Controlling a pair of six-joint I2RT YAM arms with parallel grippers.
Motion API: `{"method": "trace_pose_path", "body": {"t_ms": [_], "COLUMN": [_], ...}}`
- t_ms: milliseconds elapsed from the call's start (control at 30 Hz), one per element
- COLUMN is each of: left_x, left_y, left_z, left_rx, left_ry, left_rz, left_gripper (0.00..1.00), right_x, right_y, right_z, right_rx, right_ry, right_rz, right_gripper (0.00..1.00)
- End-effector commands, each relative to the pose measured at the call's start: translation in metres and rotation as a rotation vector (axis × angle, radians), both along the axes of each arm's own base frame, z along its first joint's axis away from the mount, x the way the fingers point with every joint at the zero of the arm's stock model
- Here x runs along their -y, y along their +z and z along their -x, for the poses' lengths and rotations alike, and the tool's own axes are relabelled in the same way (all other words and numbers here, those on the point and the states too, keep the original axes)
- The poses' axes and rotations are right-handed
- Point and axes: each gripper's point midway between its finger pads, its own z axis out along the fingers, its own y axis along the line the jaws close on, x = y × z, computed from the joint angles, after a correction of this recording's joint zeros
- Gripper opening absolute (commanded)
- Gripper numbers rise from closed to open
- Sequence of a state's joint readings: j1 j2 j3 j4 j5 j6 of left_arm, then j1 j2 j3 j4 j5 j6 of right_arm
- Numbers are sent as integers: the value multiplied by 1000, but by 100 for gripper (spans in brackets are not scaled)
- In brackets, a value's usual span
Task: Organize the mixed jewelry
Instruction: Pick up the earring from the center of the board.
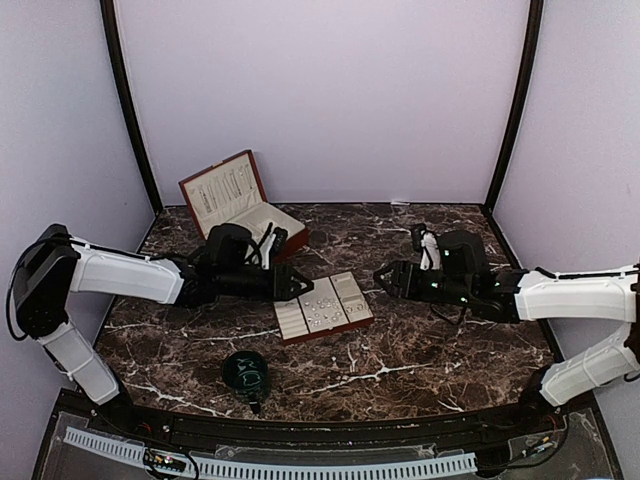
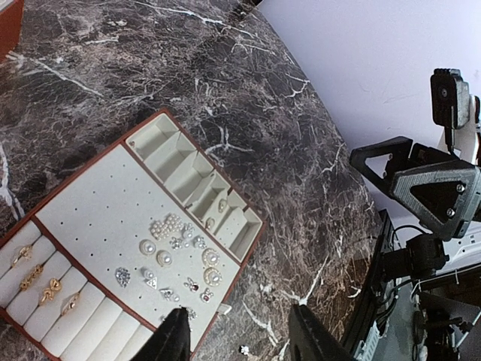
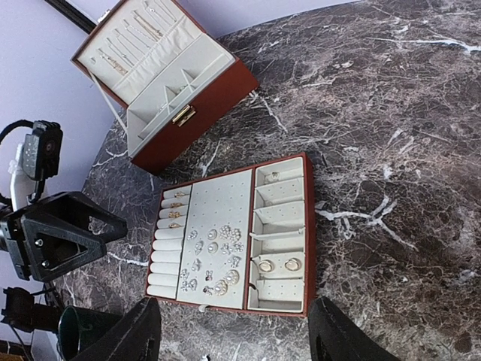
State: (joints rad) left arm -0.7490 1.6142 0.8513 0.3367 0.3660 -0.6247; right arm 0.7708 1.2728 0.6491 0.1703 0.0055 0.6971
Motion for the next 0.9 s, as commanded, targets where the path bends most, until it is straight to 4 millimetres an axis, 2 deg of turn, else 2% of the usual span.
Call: {"method": "trace_pose_path", "body": {"t_ms": [0, 133, 233, 333, 433, 533, 700, 867], "left_x": [-8, -12, -9, -6, -3, -2, -9, -14], "left_y": [7, 2, -6, -15, -18, -16, -16, -19], "left_z": [3, 0, 1, 2, 5, 8, 11, 13], "left_rx": [23, 17, -4, -15, -19, -19, -10, -18], "left_ry": [9, 27, 18, 9, 1, 2, 29, 44], "left_rz": [-16, -55, -95, -141, -162, -153, -158, -155], "left_gripper": [49, 52, 53, 52, 50, 50, 50, 50], "right_x": [6, 0, -8, -20, -37, -52, -67, -83], "right_y": [4, 0, -7, -14, -24, -43, -70, -89], "right_z": [-3, -4, -5, -4, 4, 23, 62, 80], "right_rx": [25, 20, -4, -26, -34, -72, -85, -93], "right_ry": [-21, 12, 50, 95, 168, 250, 366, 441], "right_rz": [14, 40, 70, 85, 156, 209, 328, 426], "right_gripper": [69, 74, 74, 71, 61, 55, 50, 41]}}
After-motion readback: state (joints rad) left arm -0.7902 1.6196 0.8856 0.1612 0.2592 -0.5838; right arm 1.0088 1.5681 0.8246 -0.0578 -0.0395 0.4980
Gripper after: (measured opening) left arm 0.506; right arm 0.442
